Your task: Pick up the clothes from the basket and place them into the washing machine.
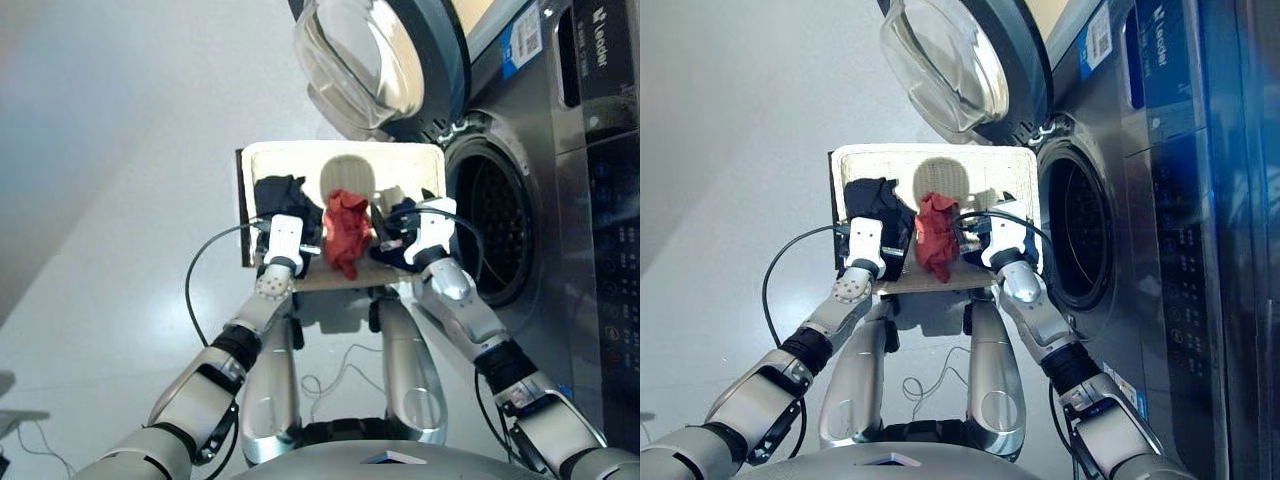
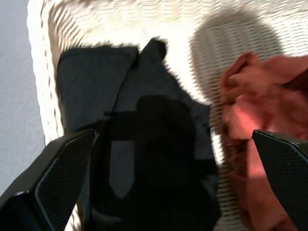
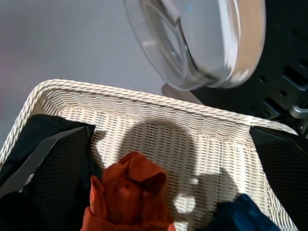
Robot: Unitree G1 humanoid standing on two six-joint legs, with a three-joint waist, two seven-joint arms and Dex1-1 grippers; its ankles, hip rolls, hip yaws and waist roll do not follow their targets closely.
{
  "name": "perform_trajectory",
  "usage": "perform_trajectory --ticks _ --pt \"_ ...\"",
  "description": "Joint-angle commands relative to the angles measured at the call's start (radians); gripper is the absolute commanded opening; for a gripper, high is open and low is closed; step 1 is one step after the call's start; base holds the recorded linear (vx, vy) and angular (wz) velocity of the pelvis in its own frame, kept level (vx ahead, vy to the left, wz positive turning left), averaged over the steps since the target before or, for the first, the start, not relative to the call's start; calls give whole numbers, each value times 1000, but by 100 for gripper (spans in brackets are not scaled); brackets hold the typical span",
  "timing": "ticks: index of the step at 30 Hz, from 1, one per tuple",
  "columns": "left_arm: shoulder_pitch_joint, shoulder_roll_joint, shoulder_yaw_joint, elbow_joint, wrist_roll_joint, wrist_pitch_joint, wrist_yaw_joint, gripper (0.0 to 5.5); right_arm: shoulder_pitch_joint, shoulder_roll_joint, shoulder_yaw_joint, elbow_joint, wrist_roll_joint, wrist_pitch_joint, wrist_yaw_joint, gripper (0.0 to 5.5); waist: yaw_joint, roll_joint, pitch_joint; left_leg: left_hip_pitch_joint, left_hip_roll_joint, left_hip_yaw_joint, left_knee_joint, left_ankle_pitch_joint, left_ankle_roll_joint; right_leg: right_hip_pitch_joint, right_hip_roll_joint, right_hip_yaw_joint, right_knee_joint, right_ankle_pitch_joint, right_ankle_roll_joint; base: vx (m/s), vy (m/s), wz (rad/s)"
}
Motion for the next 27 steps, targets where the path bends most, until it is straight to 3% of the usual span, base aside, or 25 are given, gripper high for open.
perform_trajectory --ticks 1,4,13,17,27 --pt "-33 10 42 -12 5 -24 49 550 9 -4 2 -181 -31 -77 -9 550 -18 -19 -3 -83 32 -20 149 -74 -15 -5 -9 16 58 -25 67 0 0 0" --pt "-73 2 88 14 -87 -35 83 550 -15 0 18 -230 -26 -76 -17 550 -22 -28 -3 -139 40 -20 182 -85 -15 -59 -3 19 84 -30 64 0 0 0" --pt "-156 52 143 57 -124 -35 117 550 -62 2 44 -311 -14 -82 -21 550 -38 -42 -3 -274 51 -27 285 -122 -16 -188 6 32 143 -47 58 0 0 0" --pt "-189 64 141 72 -138 -35 116 550 -89 9 58 -339 5 -86 -14 550 -41 -49 -3 -315 54 -22 310 -131 -13 -235 13 38 157 -46 58 0 0 0" --pt "-300 110 114 152 -141 -24 83 550 -122 0 109 -355 55 -89 40 550 -55 -62 -3 -368 51 -28 325 -128 -12 -277 11 36 158 -38 62 0 0 0"
